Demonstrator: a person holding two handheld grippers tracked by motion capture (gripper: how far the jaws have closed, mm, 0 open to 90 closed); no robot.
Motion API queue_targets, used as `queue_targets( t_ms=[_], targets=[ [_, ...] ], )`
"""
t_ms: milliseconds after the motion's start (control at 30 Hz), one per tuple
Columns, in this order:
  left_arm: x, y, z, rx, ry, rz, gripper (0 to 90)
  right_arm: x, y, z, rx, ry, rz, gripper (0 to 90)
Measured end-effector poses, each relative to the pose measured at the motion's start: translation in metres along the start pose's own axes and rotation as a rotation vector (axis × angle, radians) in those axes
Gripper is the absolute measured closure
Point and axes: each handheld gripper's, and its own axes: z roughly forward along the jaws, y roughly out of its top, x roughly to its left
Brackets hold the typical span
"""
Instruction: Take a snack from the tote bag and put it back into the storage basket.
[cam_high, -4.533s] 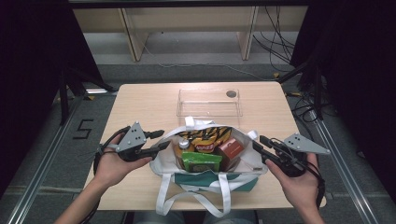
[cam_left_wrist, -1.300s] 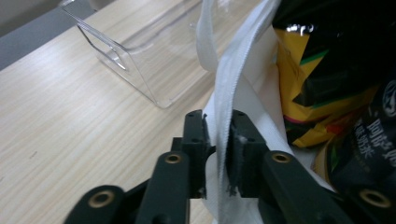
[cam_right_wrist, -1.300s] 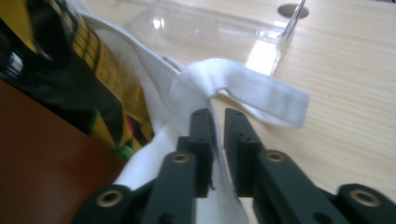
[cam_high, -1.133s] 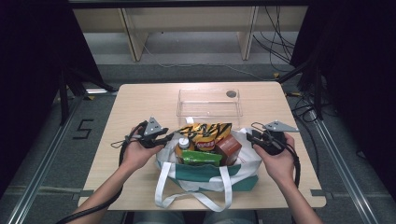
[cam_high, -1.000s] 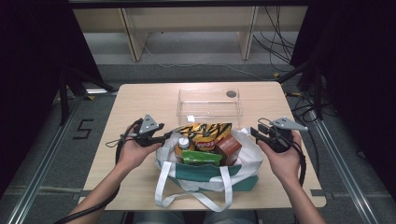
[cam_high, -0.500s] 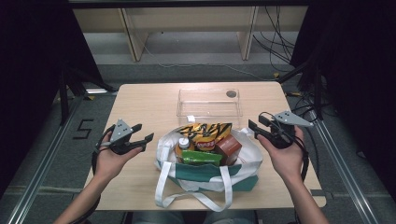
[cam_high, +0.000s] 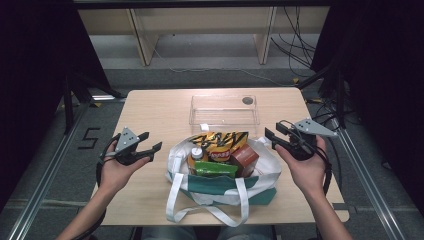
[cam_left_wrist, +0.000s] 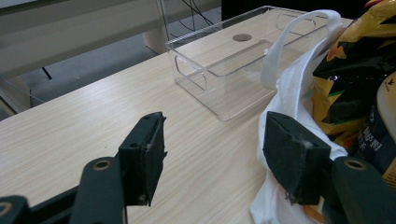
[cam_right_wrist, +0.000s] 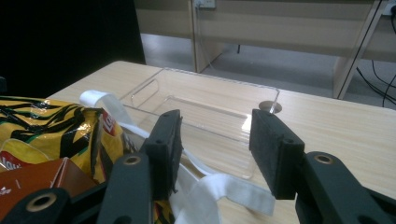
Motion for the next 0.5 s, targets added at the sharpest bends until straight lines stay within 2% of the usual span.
queue_targets(
  t_ms=[67,100,133,167,200,233,267,300,333,367,400,433,467,500],
  targets=[
    [0.001,0.0,-0.001,-0.001,0.003,-0.001,37.8,0.003,0.001,-0.001,-0.006,-0.005,0.021,51.9],
    [0.001,0.0,-0.001,-0.002,0.004,-0.001,37.8,0.001,0.003,-0.001,-0.014,0.012,-0.01,51.9],
    [0.001,0.0,-0.001,-0.005,0.004,-0.005,37.8,0.004,0.004,-0.001,-0.007,0.011,0.01,51.9],
    [0.001,0.001,-0.001,-0.004,0.002,0.001,37.8,0.005,0.005,-0.001,-0.012,0.029,0.002,51.9],
    [0.0,0.001,-0.001,-0.006,-0.001,0.004,37.8,0.007,0.006,-0.001,-0.011,0.025,0.003,51.9],
    [-0.001,0.002,-0.001,-0.004,0.003,0.003,37.7,0.008,0.006,-0.001,-0.011,0.038,-0.01,52.3],
    [-0.002,0.002,-0.001,-0.009,-0.002,0.004,37.7,0.011,0.006,-0.001,-0.008,0.052,0.009,52.5],
    [-0.003,0.003,0.0,-0.007,-0.007,0.002,37.6,0.011,0.007,0.0,-0.01,0.069,-0.009,52.7],
    [-0.004,0.003,-0.001,0.0,-0.004,0.001,37.6,0.014,0.007,0.0,-0.001,0.078,0.01,52.9],
    [-0.004,0.003,0.0,-0.001,-0.004,-0.003,37.6,0.014,0.007,0.001,-0.009,0.094,-0.008,52.9],
    [-0.004,0.003,0.001,-0.003,-0.002,-0.004,37.6,0.015,0.008,0.003,-0.011,0.102,-0.001,53.1],
    [-0.004,0.004,0.001,0.0,-0.003,0.0,37.6,0.017,0.01,0.003,0.008,0.116,0.007,53.4],
    [-0.004,0.003,0.002,-0.001,-0.006,-0.002,37.6,0.016,0.011,0.005,0.002,0.133,-0.012,53.7],
    [-0.004,0.003,0.002,0.0,-0.005,-0.004,37.6,0.018,0.012,0.006,0.003,0.139,0.016,54.4]
  ],
)
